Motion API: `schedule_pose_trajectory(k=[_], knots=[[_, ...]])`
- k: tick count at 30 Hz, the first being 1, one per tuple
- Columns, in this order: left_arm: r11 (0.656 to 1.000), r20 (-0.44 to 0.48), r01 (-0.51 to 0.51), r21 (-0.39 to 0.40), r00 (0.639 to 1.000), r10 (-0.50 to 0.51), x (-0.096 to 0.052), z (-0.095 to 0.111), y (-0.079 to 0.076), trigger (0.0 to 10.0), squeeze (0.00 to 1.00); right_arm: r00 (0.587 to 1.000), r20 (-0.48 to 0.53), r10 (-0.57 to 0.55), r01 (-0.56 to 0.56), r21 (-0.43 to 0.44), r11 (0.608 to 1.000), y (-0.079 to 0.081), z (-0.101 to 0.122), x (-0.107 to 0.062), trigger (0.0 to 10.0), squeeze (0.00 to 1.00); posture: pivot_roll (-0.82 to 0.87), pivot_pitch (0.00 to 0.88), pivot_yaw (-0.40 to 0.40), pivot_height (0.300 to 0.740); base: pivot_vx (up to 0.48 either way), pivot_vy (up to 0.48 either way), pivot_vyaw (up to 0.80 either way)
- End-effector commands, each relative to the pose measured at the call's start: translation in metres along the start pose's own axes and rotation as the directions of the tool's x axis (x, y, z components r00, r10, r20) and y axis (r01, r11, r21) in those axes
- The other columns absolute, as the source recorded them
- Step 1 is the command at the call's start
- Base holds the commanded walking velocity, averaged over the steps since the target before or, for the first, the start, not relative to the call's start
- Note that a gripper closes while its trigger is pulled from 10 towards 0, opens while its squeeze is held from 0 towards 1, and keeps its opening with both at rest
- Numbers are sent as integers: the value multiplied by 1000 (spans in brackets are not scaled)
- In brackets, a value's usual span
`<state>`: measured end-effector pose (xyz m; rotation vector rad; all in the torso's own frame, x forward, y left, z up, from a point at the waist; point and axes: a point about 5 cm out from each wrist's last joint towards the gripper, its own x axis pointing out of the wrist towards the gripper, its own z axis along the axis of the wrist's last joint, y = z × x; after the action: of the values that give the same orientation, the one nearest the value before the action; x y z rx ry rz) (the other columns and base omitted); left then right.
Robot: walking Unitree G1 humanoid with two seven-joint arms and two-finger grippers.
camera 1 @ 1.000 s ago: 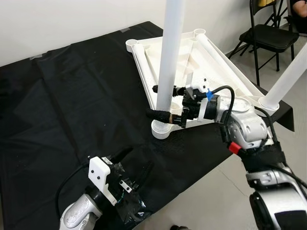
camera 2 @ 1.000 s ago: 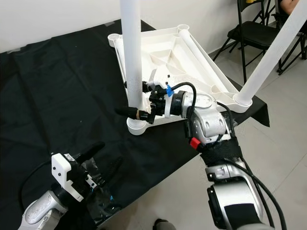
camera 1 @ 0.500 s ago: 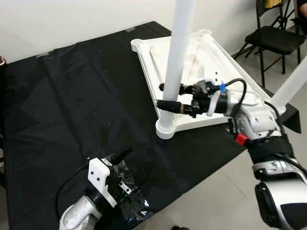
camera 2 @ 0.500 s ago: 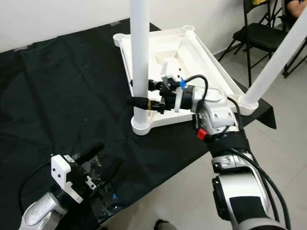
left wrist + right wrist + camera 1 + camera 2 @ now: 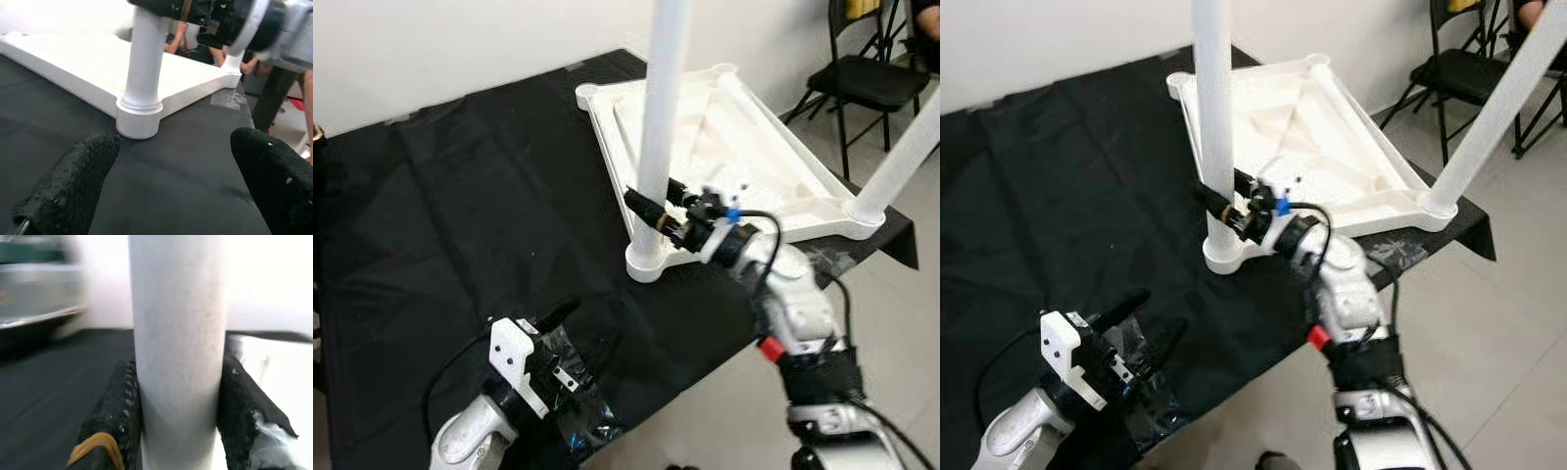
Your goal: Building children table
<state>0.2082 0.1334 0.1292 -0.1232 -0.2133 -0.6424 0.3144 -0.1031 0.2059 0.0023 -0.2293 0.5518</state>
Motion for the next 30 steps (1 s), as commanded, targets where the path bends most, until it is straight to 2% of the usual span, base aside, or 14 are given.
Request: schedule_pose_trajectory(k=[1,3,8,12,13,14,15,16,17,23,24,28,29,30], knots=[[1000,-23,-2,-8,1000,2,-4,-2,2,10000,0,978,-192,-86,93,29,995,2,-33,-14,0,0,13,219,21,740,0,0,0],[1000,-24,-2,-8,1000,2,-4,-2,3,10000,0,974,-207,-87,96,33,995,9,-34,-16,0,0,13,219,21,740,0,0,0],[1000,-27,6,-5,1000,-7,-1,-4,3,10000,0,960,-251,-124,137,34,990,-6,-36,-9,0,0,9,206,6,740,0,0,0],[1000,-22,-6,0,1000,6,-2,-3,4,10000,0,951,-261,-168,177,12,984,4,-30,-7,0,0,17,208,9,740,0,0,0],[1000,-23,-8,1,1000,8,-2,-2,4,10000,0,948,-265,-175,182,3,983,5,-29,-7,2353,0,18,209,10,740,0,0,0],[1000,-23,-8,1,1000,8,-2,-2,4,10000,0,948,-265,-175,182,3,983,5,-29,-7,2353,0,18,209,10,740,0,0,0],[1000,-24,-7,2,1000,7,-2,-2,4,10000,0,952,-254,-170,175,-1,985,5,-26,-5,10000,0,19,211,13,740,0,0,0],[1000,-25,-6,3,1000,6,-2,-2,5,10000,0,956,-245,-163,168,-3,986,6,-23,-4,10000,0,19,211,13,740,0,0,0],[1000,-26,-5,3,1000,5,-2,-2,5,10000,0,961,-235,-148,151,-5,988,4,-20,-2,10000,1000,20,213,18,740,0,0,0],[1000,-36,7,8,999,-6,-2,-2,6,10000,0,984,-153,90,-83,48,995,-7,2,12,10000,1000,28,210,28,740,0,0,0],[1000,-36,7,7,999,-7,-2,-2,5,10000,0,971,-116,207,-206,14,978,-19,16,13,10000,1000,26,211,23,740,0,0,0],[1000,-34,4,6,999,-3,-2,-3,4,10000,0,930,-132,342,-351,-56,935,-35,32,11,10000,1000,33,210,15,740,0,0,0],[1000,-34,2,7,999,-2,-2,-3,4,10000,0,908,-164,385,-403,-93,910,-42,36,9,10000,0,36,210,15,740,0,0,0],[1000,-34,2,8,999,-1,-2,-3,3,10000,0,893,-188,409,-434,-115,893,-46,39,8,10000,0,36,210,15,740,0,0,0]])
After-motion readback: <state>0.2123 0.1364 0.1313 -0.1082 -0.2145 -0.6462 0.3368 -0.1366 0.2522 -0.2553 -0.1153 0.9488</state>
